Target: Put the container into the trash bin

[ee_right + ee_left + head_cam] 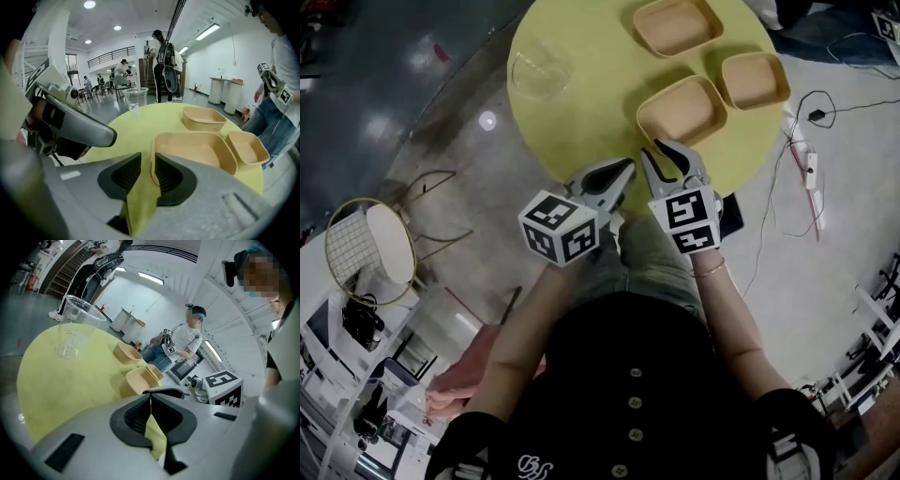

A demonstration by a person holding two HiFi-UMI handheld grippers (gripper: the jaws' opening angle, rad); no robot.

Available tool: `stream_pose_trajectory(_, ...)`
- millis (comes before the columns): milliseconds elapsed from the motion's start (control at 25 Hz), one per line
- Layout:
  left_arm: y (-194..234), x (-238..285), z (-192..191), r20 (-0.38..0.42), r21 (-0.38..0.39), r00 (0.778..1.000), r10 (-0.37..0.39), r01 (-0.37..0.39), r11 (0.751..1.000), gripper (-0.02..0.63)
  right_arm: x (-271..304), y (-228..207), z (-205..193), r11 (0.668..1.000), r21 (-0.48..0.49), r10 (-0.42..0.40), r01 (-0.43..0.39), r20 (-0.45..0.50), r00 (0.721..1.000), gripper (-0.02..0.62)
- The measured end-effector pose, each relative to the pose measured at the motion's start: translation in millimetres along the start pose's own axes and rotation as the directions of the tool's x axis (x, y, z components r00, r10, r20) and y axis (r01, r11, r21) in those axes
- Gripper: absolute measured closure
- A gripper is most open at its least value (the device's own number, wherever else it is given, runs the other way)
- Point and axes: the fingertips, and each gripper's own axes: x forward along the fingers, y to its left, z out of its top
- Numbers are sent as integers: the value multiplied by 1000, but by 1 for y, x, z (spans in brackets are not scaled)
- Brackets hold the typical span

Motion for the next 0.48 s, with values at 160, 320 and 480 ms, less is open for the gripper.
stream_pose_trajectory(160, 6, 1, 1, -4, -6, 1000, -1, 1, 1000, 589, 7, -4, -5, 1000, -11, -28, 27, -43, 999, 506)
stream_pose_trajectory(320, 8, 0, 2, -2, -10, 1000, 1, -1, 1000, 589, 11, -4, -6, 998, -44, -50, 48, -66, 997, 543)
stream_pose_trajectory(480, 10, -1, 0, -8, -19, 1000, -2, 2, 1000, 589, 13, -4, -6, 997, -47, -57, 54, -78, 995, 552)
